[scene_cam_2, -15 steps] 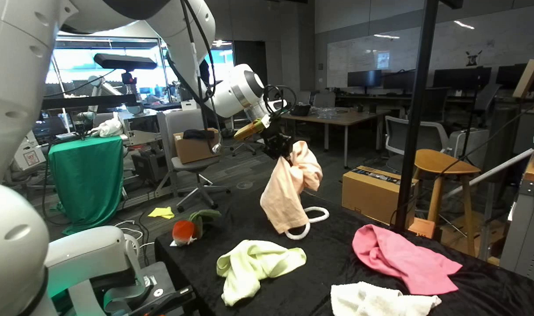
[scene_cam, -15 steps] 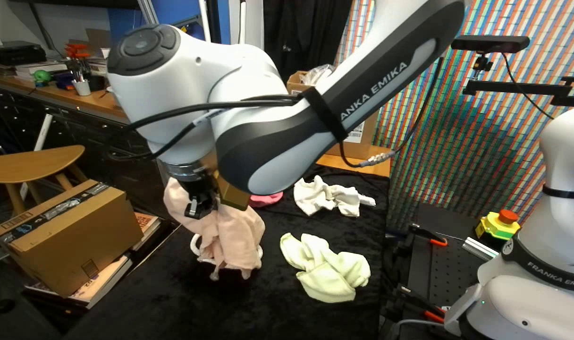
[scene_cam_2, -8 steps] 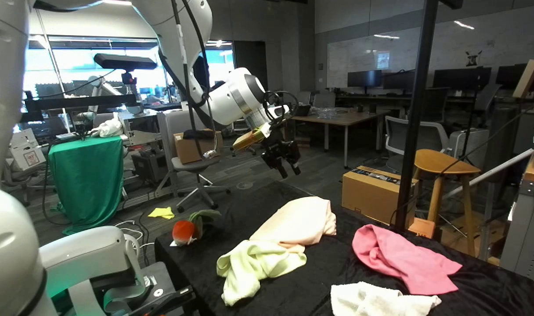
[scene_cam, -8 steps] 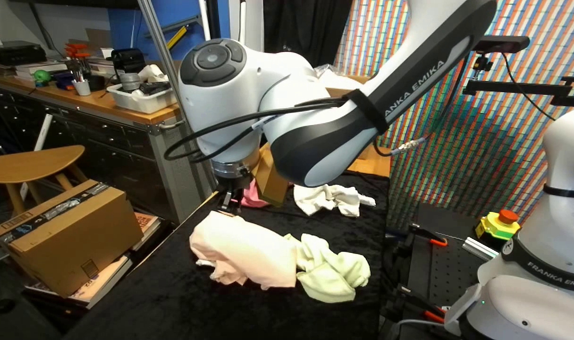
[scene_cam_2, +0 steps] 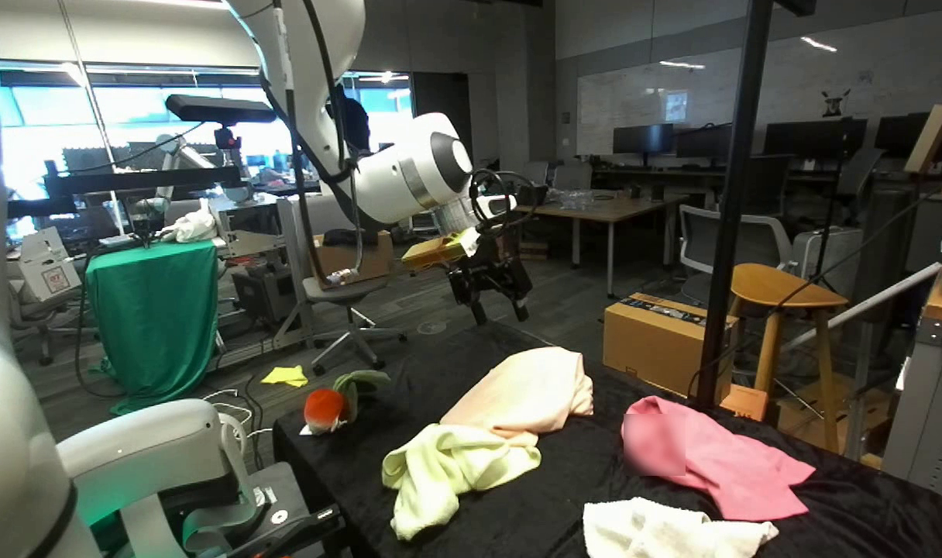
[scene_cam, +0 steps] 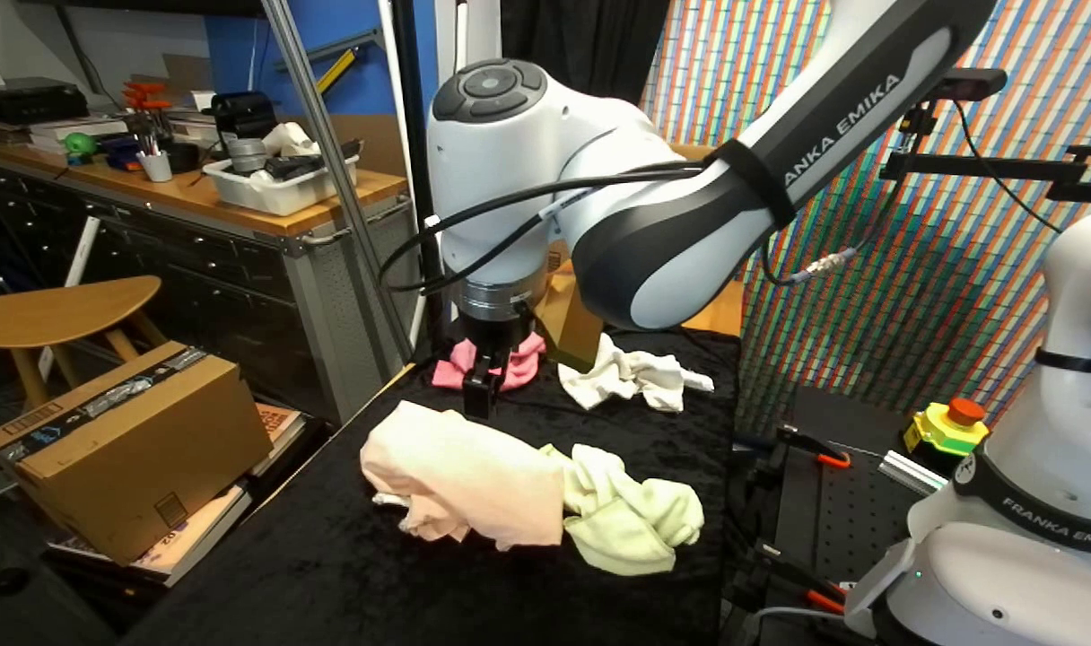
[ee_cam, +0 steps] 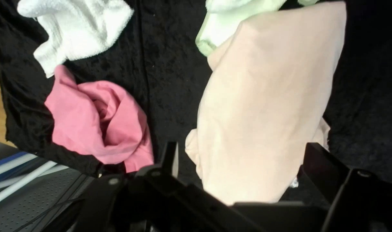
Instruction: Pile all the objects in the middle of the table
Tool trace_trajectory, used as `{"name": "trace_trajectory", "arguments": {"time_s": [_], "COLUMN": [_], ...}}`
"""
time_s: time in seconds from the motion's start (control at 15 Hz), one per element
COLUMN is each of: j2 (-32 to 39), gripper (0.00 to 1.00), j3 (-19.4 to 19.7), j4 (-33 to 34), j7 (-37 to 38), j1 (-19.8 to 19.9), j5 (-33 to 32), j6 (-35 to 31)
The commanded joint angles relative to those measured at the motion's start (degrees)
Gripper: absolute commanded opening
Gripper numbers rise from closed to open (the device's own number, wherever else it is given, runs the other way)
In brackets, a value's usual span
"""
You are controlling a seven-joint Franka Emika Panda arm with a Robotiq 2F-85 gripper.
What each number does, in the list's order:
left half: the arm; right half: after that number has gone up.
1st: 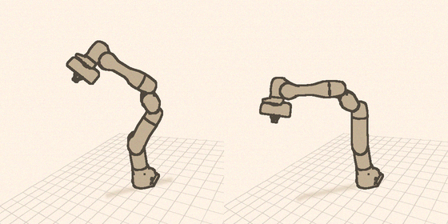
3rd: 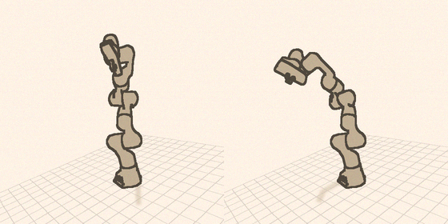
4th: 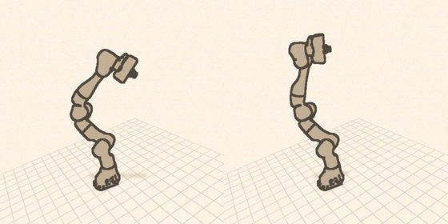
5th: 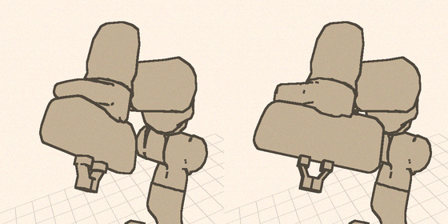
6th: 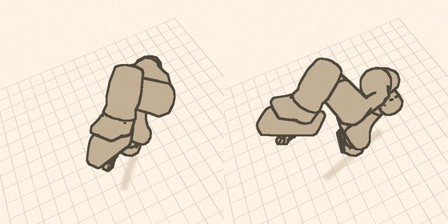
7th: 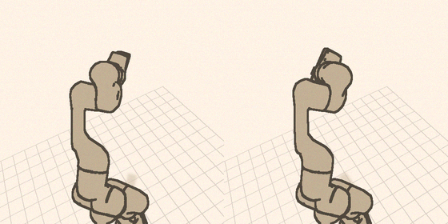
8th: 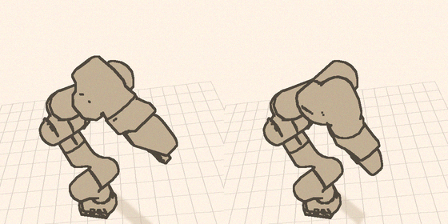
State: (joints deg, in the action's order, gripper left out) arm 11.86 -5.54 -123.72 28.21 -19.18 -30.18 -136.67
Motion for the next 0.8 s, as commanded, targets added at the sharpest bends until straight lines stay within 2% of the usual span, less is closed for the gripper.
{"name": "trace_trajectory", "arguments": {"time_s": [0.0,0.2,0.73], "j2": [-5.1,-6.5,-4.4], "gripper": [1.00,1.00,1.00], "j3": [-2.6,-4.0,-8.3], "j4": [-5.6,-8.1,-12.2], "j7": [-9.3,-13.9,-20.0], "j1": [2.8,3.2,1.9], "j5": [7.9,12.3,17.9], "j6": [-0.8,-0.4,-1.6]}}
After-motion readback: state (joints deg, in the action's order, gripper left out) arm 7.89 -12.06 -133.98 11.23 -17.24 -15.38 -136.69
